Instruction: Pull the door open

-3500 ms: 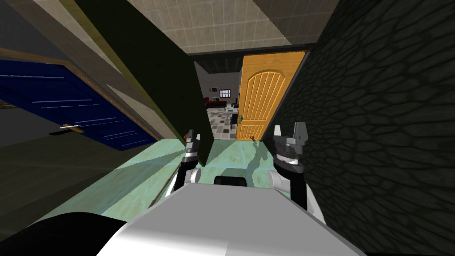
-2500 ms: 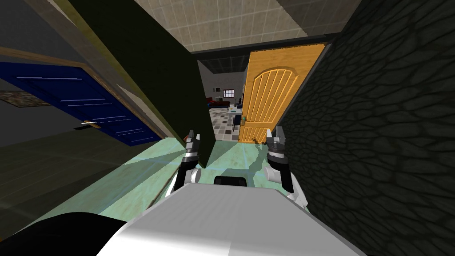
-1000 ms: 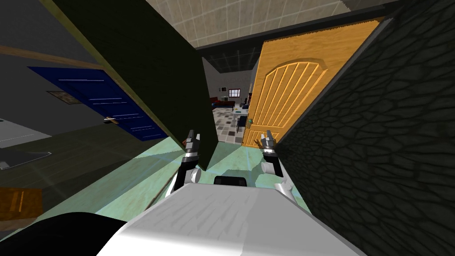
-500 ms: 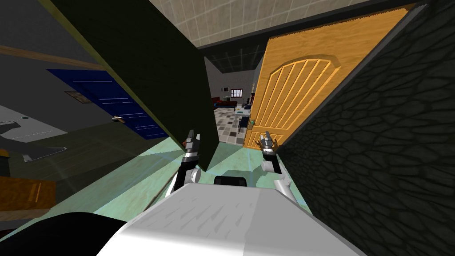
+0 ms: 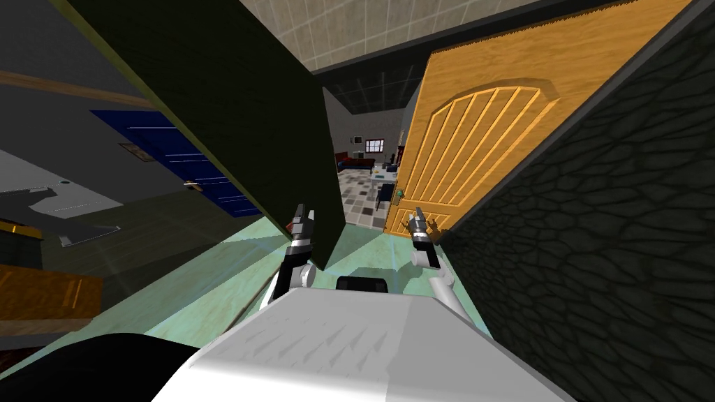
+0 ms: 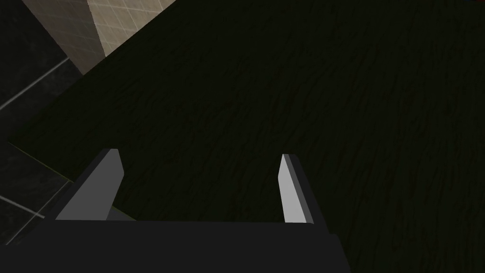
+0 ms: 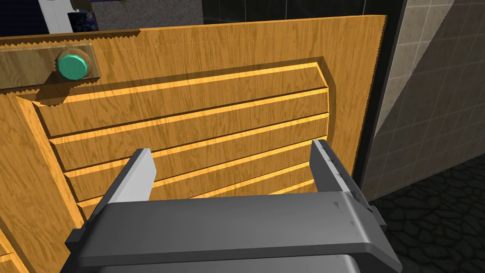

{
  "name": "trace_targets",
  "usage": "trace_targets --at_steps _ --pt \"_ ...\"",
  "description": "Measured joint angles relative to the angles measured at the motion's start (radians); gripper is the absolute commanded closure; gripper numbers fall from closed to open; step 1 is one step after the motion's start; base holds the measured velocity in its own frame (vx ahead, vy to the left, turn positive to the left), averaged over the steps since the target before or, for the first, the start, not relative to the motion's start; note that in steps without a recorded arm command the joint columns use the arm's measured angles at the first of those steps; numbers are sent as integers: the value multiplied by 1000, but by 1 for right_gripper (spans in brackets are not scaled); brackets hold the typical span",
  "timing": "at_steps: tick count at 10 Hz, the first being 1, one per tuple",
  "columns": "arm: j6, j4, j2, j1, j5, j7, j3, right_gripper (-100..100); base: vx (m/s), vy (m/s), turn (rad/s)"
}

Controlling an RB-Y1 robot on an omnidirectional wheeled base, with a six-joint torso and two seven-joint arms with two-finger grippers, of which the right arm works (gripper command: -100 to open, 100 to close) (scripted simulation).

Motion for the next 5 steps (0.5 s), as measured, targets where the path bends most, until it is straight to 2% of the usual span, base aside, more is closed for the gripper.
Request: trace_targets --at_steps 2,5 --pt "-3 69 -22 -34 -24 0 -6 -100 87 -23 73" --pt "5 131 -32 -59 -42 5 -10 -100 44 -12 43"
